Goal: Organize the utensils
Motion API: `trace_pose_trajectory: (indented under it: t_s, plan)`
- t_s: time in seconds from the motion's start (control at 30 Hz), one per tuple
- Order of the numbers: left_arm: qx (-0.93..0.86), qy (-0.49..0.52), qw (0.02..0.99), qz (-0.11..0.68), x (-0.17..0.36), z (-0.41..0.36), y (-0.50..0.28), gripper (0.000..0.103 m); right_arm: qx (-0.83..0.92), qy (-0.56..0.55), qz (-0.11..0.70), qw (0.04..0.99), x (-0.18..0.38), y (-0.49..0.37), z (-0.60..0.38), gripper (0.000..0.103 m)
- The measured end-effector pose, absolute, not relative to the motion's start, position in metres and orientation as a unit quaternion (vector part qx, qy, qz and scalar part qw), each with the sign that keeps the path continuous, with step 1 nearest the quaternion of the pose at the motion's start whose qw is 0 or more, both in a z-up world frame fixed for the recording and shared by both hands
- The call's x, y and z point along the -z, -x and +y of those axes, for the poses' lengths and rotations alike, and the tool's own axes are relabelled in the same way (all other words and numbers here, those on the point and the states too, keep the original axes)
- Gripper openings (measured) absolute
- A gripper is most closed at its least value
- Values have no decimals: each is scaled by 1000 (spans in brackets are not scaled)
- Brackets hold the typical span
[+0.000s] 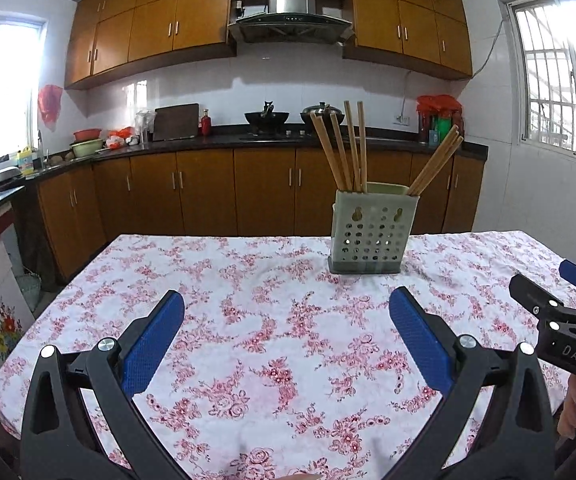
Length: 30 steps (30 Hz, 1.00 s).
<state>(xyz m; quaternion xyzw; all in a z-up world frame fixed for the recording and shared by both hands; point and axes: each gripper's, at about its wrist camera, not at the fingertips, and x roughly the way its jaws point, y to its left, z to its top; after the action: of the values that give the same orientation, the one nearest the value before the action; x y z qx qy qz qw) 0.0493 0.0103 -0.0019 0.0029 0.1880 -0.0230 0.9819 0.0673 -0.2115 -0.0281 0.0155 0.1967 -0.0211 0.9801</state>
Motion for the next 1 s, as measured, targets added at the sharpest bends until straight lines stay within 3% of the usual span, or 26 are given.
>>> trace_pose_trajectory:
  t_s: [1.0]
  plan:
    - [27, 2, 980, 195, 4, 4, -40, 101, 25, -12, 186, 982, 24, -55, -218, 99]
